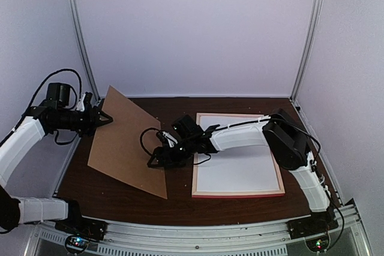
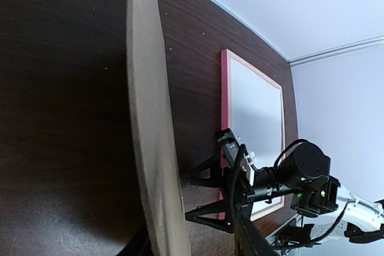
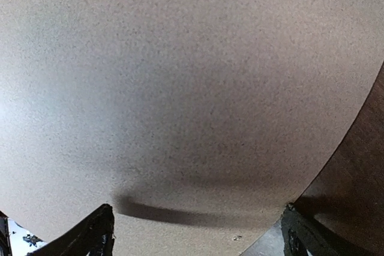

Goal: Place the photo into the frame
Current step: Turn over the backboard.

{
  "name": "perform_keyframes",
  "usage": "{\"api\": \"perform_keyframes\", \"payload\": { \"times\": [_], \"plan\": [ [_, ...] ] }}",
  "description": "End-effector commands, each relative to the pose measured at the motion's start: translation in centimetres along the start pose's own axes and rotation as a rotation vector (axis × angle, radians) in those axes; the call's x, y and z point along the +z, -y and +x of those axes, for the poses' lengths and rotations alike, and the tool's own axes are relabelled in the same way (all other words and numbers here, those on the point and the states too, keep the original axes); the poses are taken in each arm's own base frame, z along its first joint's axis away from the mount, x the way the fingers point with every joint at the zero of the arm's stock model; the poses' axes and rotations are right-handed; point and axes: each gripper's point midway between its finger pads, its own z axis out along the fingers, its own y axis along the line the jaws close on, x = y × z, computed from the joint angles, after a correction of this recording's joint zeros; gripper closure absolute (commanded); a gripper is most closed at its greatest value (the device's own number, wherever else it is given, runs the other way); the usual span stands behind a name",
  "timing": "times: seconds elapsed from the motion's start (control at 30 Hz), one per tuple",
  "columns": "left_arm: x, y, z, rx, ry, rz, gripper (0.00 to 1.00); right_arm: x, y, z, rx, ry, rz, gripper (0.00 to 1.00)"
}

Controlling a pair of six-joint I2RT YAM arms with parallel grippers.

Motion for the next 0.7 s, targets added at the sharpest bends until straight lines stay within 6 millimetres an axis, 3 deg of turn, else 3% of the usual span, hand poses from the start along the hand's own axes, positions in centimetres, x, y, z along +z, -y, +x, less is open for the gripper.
{"api": "perform_keyframes", "payload": {
  "times": [0.0,0.27,0.67],
  "plan": [
    [-0.8,2.1,-0.3,0.046,-0.024,0.052,0.59,2.4,0.7,3.8,0.085,-0.105,-0.063,0.04],
    [-2.1,4.6,-1.3,0.091,-0.008,0.112,0.52,0.2,0.4,2.1,0.092,-0.059,-0.066,0.03],
    [-1.6,6.0,-1.7,0.084,-0.014,0.159,0.49,-4.7,0.5,-1.8,0.100,0.038,-0.041,0.01]
  ]
}}
